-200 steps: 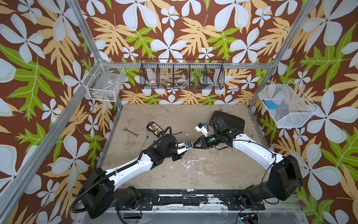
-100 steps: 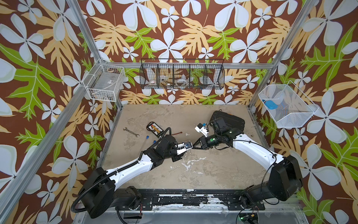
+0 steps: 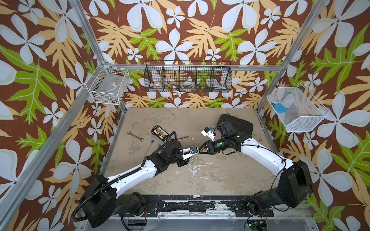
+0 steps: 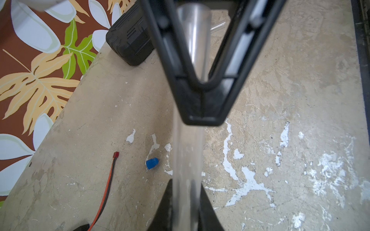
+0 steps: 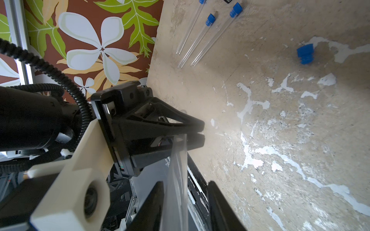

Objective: Insert stoppers into test tubes
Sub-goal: Pick up the test tube at the center of the board, then pick up the stopper from the center of the board.

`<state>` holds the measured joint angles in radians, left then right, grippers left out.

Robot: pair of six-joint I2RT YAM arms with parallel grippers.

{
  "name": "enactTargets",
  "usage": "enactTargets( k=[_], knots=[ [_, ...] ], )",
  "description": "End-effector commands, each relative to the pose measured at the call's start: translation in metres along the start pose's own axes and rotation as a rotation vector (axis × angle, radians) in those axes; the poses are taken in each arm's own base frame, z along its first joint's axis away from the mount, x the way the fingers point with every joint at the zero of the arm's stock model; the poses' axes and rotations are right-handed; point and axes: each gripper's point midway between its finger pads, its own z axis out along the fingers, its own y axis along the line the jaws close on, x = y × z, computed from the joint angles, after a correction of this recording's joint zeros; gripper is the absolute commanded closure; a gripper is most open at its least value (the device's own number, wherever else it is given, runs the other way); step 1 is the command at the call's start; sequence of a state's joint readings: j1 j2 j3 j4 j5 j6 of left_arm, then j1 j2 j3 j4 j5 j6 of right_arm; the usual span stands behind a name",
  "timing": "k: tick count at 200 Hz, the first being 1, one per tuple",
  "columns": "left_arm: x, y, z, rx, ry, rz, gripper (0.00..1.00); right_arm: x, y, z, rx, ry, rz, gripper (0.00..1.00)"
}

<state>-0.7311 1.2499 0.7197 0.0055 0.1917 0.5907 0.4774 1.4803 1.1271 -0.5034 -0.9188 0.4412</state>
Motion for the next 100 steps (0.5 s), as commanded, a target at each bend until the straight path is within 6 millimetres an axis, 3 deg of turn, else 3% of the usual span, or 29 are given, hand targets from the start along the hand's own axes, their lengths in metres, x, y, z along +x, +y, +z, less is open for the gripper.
enactTargets(
  k=[1,20,41,78,100],
  knots=[
    [-0.006,0.004,-0.001,-0.017,-0.025,-0.011,1.00,-0.013,0.010,-0.012,-0.006,-0.058,-0.046,0.51],
    [-0.004,0.005,-0.001,-0.026,-0.017,-0.023,1.00,-0.029,0.009,-0.034,0.030,-0.147,-0.082,0.47],
    [-0.003,0.010,-0.002,-0.058,-0.018,-0.051,1.00,-0.043,-0.005,-0.065,0.133,-0.256,-0.122,0.47],
    [-0.003,0.021,-0.004,-0.124,-0.028,-0.105,1.00,-0.048,-0.080,-0.124,0.518,-0.433,-0.141,0.48],
    [-0.003,0.026,-0.003,-0.148,-0.032,-0.140,1.00,-0.040,-0.126,-0.143,0.711,-0.444,-0.090,0.49]
  ],
)
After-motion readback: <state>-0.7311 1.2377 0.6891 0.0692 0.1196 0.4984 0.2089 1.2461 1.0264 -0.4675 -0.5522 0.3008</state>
